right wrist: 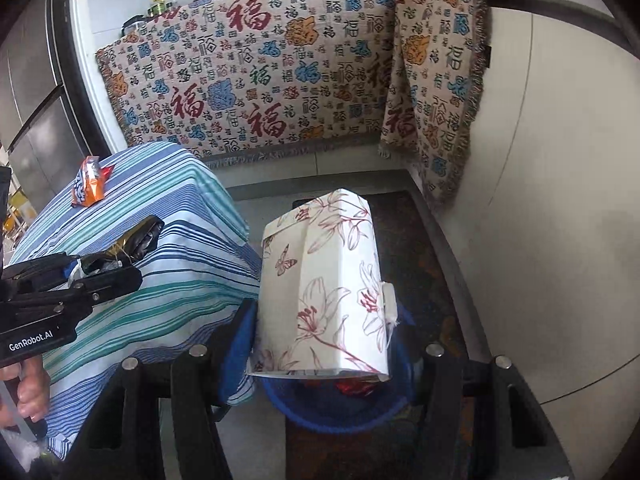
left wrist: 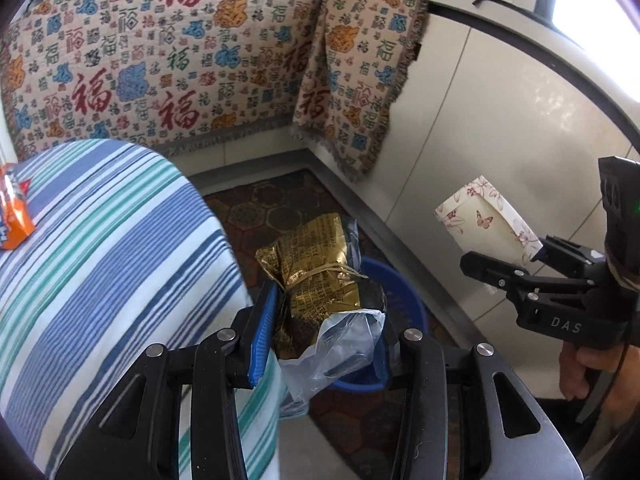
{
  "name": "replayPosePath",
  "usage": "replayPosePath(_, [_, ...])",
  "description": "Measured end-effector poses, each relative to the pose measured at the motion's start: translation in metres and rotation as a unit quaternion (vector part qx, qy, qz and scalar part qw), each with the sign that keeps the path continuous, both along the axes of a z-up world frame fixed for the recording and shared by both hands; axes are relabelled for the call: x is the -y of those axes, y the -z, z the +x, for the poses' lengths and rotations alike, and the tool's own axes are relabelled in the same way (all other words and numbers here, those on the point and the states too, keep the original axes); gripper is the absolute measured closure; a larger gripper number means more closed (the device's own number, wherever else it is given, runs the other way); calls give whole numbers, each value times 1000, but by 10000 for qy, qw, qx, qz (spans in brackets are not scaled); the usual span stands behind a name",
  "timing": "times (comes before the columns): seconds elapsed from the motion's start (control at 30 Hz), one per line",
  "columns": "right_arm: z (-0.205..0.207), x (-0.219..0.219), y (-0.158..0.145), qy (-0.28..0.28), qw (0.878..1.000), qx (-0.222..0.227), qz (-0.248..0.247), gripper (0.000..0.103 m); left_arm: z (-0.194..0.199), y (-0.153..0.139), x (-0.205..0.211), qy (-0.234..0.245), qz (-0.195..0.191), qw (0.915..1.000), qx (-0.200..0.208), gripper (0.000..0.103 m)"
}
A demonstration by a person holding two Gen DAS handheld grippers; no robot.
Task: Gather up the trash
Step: 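Carry the gold-foil item and paper box to the wastebasket and open both tools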
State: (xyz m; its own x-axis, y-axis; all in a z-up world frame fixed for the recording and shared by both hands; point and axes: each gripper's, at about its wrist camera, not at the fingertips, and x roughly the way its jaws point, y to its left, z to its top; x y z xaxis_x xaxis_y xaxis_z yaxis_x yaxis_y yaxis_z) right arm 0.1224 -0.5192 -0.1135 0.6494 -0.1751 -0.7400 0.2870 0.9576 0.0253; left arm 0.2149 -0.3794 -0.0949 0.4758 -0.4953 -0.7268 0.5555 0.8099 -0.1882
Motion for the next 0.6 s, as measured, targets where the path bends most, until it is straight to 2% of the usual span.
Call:
replayPosePath(0.33, [4, 31, 6, 191, 9998, -115, 3, 42, 13, 14, 54, 303, 99, 9994, -126, 61])
replayPosePath(0.6, [12, 52, 13, 191, 9995, -246, -13, 41, 24, 29, 72, 409, 204, 9987, -228, 61])
